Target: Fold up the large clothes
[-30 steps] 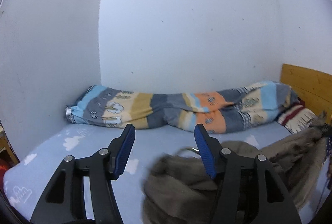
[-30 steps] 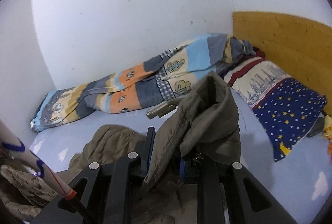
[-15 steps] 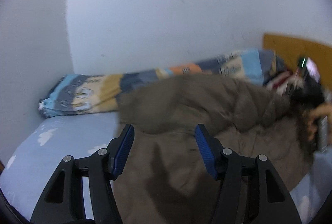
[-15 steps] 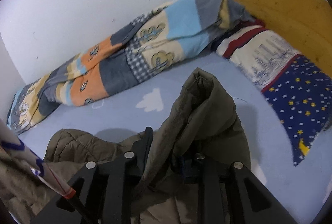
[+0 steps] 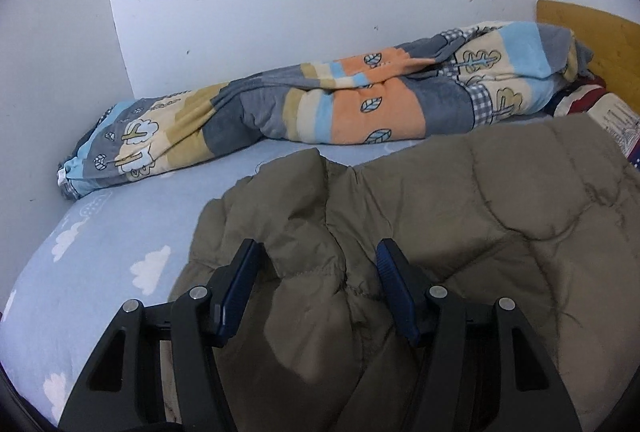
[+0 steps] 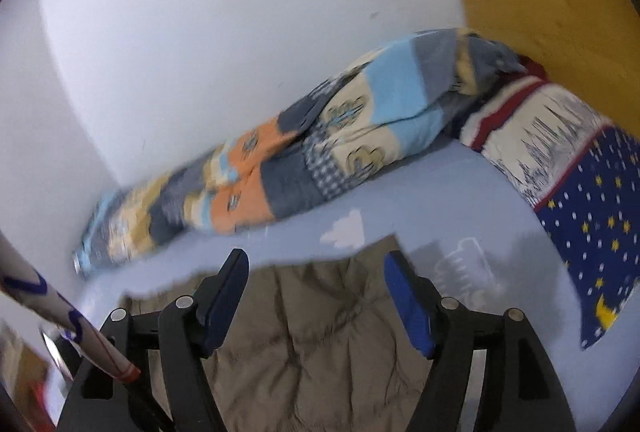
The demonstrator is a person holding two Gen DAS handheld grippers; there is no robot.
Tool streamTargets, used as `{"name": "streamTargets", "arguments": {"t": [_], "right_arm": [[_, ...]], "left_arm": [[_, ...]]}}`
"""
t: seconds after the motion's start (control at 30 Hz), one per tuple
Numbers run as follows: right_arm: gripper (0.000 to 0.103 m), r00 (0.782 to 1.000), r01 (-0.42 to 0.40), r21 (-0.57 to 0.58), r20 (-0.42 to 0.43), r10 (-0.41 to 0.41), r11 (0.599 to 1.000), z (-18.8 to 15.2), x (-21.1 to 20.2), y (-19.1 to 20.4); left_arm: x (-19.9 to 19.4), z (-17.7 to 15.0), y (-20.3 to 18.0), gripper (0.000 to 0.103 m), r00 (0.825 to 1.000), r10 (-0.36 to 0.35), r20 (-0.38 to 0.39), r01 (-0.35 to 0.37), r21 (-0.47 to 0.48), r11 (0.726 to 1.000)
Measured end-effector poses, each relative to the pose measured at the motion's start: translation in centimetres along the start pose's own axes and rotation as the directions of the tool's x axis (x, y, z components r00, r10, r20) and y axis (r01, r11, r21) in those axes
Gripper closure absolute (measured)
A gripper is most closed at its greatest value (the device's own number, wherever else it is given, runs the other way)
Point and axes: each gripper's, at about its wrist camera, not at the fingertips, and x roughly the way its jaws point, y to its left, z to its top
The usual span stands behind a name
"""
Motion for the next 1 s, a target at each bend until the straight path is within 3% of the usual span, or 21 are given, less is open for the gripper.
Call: {"name": "streamTargets", "arguments": {"t": [0.13,0.33,0.5,0.63,0.73,0.8,0.9,1.0], "right_arm": [[0.028,0.996,0.045,-0.097,-0.074,-0.052,0.994,-2.9,4.5,2.6],[0.026,0.97,0.11,-0.156,-0.2,-0.141,0.982,-6.5,12.2,2.6],[0.023,0.965,0.12,-0.175,-0.212,-0.157,0.977,-8.0,14.9,2.1],[0.023,0.956,0.138,-0.177,-0.232,-0.178,0.974,-7.8,16.1,2.0],[0.023,0.939,0.191,-0.21,-0.246,-0.241,0.959,-7.7,15.6,2.6],[0.024,0.93,0.217,-0.193,-0.258,-0.262,0.957,-7.5,13.4,3.1],[0.024,0.969,0.118,-0.156,-0.199,-0.148,0.981,-8.3,7.2,4.4],[0.023,0.96,0.142,-0.196,-0.21,-0.183,0.97,-11.0,3.1,5.3]], "left_arm": [[1.9,-0.3,0.2,0.04,0.999,-0.009,-0.053,0.01,0.01,1.0],[4.8,-0.7,1.0,0.037,0.994,-0.068,-0.089,0.065,-0.042,0.997],[6.0,-1.1,0.6,0.036,0.998,-0.042,-0.056,0.038,-0.064,0.997],[6.8,-1.0,0.3,0.036,0.995,-0.015,-0.099,0.011,-0.041,0.999],[5.4,-1.2,0.4,0.037,0.987,0.016,-0.16,-0.017,-0.003,1.0],[2.3,-1.8,1.4,0.037,0.989,-0.028,-0.144,0.023,-0.037,0.999],[-2.4,-3.4,2.1,0.037,0.99,-0.085,-0.114,0.082,-0.032,0.996],[-5.8,-5.1,2.3,0.036,0.985,-0.105,-0.134,0.104,-0.014,0.995]]}}
